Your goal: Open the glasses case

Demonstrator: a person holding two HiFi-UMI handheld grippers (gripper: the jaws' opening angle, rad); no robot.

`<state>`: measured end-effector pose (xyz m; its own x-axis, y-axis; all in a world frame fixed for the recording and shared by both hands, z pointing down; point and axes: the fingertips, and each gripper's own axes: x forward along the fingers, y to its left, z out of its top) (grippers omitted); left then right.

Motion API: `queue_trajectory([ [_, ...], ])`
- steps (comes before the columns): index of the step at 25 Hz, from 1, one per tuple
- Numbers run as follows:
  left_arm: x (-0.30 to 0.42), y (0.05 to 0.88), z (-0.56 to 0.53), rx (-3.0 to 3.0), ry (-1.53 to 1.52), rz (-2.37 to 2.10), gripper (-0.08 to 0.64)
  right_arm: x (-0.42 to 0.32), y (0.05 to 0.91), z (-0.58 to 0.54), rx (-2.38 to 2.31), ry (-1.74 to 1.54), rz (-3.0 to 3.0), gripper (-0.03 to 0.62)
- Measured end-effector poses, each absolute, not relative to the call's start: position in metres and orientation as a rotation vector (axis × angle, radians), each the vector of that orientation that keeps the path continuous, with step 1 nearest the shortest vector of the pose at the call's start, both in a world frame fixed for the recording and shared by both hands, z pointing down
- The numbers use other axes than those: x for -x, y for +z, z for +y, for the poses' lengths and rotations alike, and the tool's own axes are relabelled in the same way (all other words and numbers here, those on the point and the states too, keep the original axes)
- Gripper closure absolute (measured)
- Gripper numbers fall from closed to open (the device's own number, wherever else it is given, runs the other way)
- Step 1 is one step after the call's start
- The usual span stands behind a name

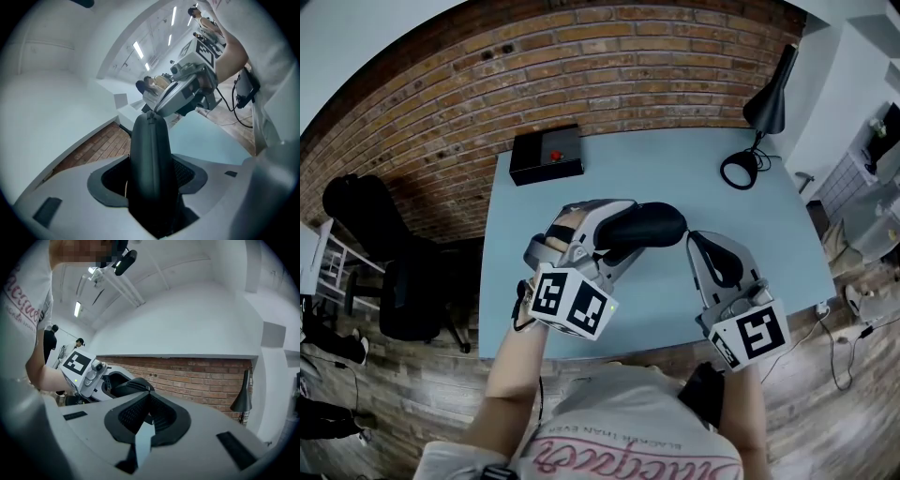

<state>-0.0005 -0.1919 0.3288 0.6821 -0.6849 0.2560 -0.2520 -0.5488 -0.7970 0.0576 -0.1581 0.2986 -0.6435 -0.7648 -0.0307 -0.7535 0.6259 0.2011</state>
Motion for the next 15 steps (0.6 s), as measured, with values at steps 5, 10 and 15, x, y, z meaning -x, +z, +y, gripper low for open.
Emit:
queue_trajectory([
  [5, -0.006, 0.322, -0.179, 2.264, -0.582, 0.657, 0.298, -0.068, 0.296, -0.162, -1.298, -0.025, -2.889, 0.574],
  [10, -0.011, 0.315, -0.167, 2.344, -0.488, 0.600, 0.298, -0.070, 0.302, -0.164, -1.277, 0.081, -2.893, 0.574],
  [15, -0.014, 0.310, -0.157, 2.381, -0.422, 0.552, 0.298, -0.071, 0.309, -0.165, -1.247, 0.177, -2.917, 0.574],
])
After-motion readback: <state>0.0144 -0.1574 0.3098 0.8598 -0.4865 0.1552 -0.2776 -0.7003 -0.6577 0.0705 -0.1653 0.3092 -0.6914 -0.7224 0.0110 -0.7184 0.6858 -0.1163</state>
